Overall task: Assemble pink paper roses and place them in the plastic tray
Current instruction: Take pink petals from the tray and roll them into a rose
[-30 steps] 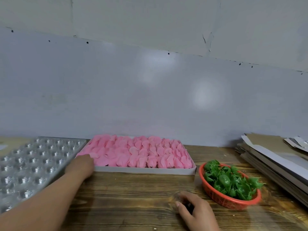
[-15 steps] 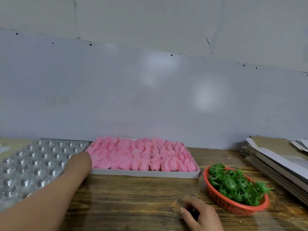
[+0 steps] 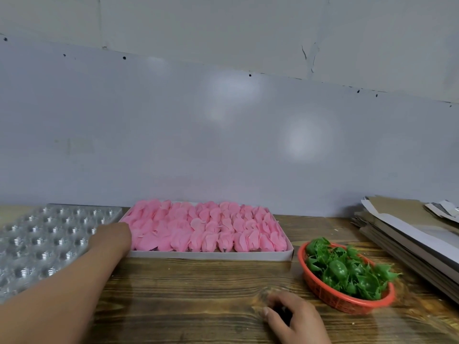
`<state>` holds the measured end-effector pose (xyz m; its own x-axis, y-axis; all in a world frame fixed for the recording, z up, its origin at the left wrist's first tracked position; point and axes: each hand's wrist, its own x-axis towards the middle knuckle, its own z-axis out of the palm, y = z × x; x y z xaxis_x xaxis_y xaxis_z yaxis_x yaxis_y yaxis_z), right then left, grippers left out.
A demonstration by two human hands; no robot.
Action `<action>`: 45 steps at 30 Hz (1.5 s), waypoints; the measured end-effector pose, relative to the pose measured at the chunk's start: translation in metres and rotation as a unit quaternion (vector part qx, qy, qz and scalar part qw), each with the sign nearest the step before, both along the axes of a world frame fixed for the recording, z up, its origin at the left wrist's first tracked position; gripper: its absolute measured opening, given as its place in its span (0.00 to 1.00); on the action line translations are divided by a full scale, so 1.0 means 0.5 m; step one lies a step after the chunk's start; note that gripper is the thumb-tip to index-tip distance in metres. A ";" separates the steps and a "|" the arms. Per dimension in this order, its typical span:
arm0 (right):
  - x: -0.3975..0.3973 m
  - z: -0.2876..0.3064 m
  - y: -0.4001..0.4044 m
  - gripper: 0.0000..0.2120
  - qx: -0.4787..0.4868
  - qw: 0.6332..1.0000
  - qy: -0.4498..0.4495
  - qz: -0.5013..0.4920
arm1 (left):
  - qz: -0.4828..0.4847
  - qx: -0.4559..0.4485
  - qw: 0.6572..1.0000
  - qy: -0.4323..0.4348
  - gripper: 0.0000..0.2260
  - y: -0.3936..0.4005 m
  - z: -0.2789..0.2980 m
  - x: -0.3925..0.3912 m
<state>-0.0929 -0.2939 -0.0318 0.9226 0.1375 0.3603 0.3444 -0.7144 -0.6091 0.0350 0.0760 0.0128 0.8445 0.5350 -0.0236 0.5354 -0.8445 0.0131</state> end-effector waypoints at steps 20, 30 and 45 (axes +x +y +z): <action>0.002 -0.008 -0.004 0.13 -0.011 1.000 0.020 -0.002 | -0.057 -0.049 0.964 -0.254 0.13 -0.026 0.012 -0.038; -0.004 -0.008 -0.005 0.04 -0.029 1.000 0.006 0.004 | -0.117 -0.564 0.753 -0.318 0.14 -0.193 0.021 -0.181; -0.004 -0.010 0.001 0.05 -0.050 0.999 0.002 -0.011 | -0.050 -0.819 0.543 -0.181 0.09 -0.258 -0.044 -0.253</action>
